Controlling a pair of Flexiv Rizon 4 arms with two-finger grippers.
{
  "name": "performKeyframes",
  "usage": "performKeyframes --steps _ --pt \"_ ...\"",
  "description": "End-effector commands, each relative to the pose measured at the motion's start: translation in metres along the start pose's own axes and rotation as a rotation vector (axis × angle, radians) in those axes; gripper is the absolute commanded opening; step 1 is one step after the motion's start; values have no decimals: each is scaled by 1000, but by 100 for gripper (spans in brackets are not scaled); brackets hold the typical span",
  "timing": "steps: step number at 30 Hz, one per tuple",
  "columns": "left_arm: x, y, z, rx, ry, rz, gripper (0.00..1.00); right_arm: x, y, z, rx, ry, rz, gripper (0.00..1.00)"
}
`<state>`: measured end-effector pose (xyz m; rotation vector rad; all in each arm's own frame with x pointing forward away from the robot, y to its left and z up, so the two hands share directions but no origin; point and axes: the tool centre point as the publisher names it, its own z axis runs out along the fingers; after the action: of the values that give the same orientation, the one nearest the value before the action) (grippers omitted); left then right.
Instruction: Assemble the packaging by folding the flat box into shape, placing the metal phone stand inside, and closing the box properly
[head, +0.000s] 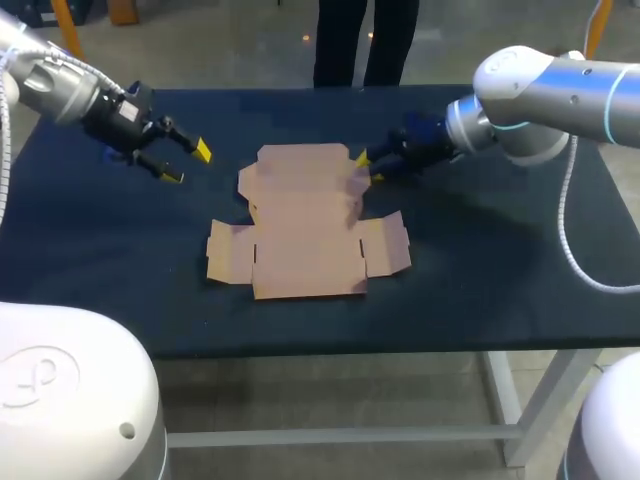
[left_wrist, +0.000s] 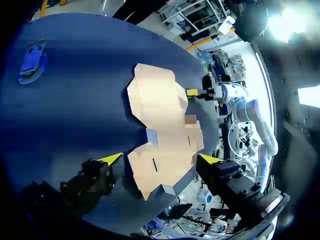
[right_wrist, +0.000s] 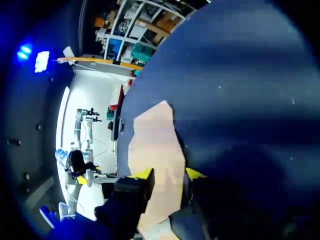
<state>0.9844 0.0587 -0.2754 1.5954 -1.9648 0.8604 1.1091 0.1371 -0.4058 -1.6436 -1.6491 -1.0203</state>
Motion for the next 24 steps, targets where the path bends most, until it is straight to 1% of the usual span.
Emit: performKeyframes --steps 1,14,24 --pt "-2 2 -3 0 4 -2 100 -5 4 9 1 35 -1 40" --pt "-6 5 -6 5 7 -10 100 -7 9 25 -21 97 20 41" --pt "-6 5 -6 5 7 -10 100 -7 9 25 -21 97 20 41"
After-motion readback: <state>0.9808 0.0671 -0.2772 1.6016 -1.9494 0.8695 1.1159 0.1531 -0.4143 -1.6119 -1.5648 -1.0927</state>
